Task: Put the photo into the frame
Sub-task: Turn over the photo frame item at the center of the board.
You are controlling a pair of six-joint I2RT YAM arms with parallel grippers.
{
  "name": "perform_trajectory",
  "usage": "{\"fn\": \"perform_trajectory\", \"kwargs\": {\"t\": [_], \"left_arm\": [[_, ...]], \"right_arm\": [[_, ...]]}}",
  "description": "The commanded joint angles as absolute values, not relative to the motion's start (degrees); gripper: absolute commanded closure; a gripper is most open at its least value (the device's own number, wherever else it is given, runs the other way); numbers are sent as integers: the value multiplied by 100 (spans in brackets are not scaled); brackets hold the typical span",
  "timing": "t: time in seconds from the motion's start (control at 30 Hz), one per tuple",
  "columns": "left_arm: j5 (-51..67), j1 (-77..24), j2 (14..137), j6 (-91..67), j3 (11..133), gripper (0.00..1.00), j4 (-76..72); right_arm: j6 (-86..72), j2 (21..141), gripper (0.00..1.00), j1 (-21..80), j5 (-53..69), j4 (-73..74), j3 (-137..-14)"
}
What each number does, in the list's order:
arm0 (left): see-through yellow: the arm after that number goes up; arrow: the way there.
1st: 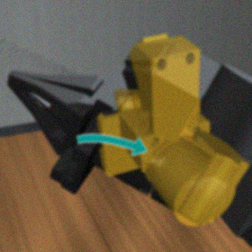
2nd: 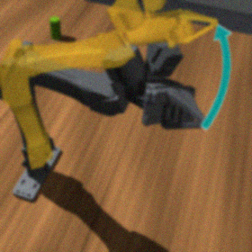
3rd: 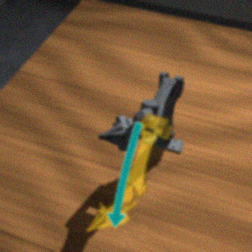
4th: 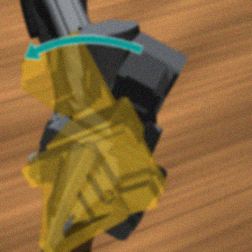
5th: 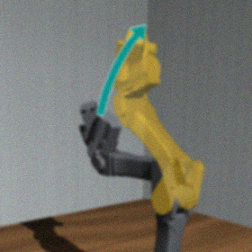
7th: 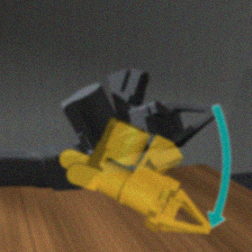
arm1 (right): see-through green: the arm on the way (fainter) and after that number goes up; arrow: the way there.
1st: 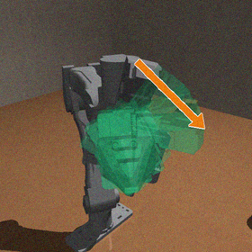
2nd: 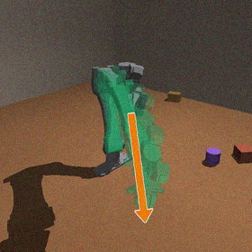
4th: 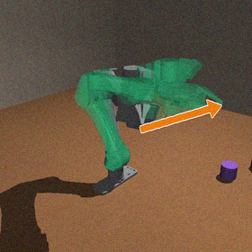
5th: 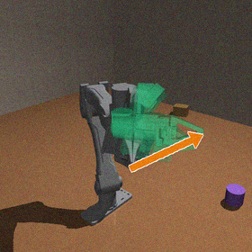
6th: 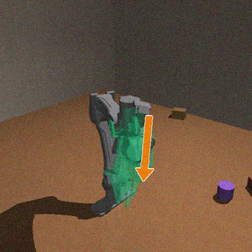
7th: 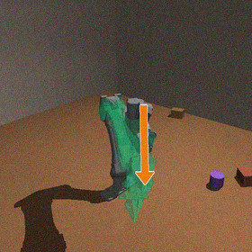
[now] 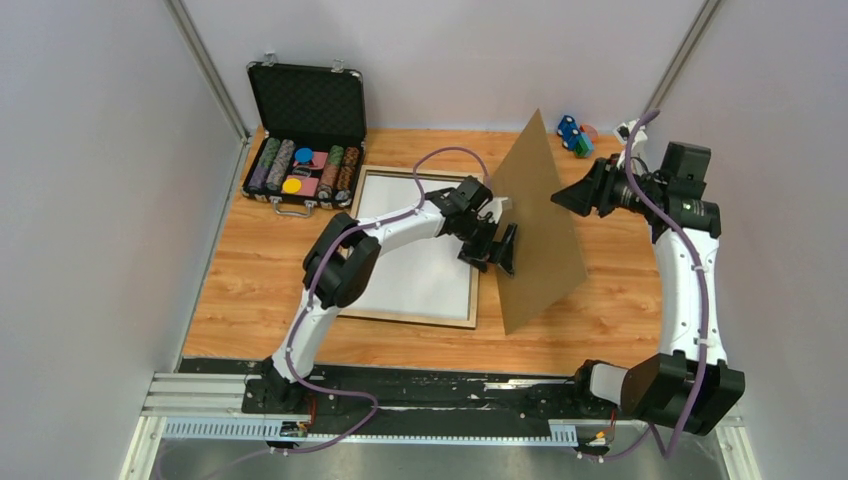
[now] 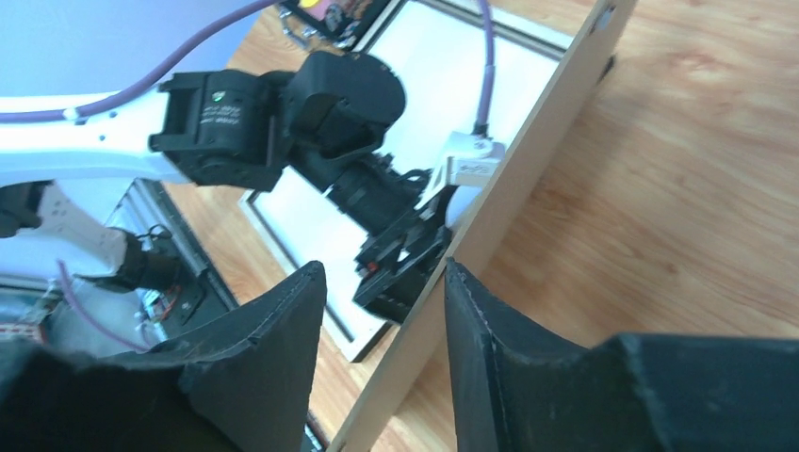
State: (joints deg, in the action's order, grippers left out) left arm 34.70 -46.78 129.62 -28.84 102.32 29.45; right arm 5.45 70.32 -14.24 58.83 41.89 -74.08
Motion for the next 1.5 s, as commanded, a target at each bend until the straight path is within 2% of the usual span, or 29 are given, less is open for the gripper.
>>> {"fn": "perform_trajectory", "kwargs": {"t": [0.0,0.53,0.83,1.2,1.47], "left_arm": [[3208,-4557,12546,-2679,10223,0,2715],[3410,-3872,11179,-2212,10118,0,3123],[3725,-3352,10394,-3343,10140,0,2498],[4113,-3194,10763,-4503,11113,0,2674],[4216,-3198,10805,-5163,10654,0,2215]], "right_arm": [[230,6953,51,-1121,6396,4818,-7586],[160,7305,45,-449,6461,4753,-7971],[136,7528,43,-129,6545,4646,-7985],[135,7726,39,427,6626,4441,-8107],[164,7872,35,508,6819,4445,-8107]]}}
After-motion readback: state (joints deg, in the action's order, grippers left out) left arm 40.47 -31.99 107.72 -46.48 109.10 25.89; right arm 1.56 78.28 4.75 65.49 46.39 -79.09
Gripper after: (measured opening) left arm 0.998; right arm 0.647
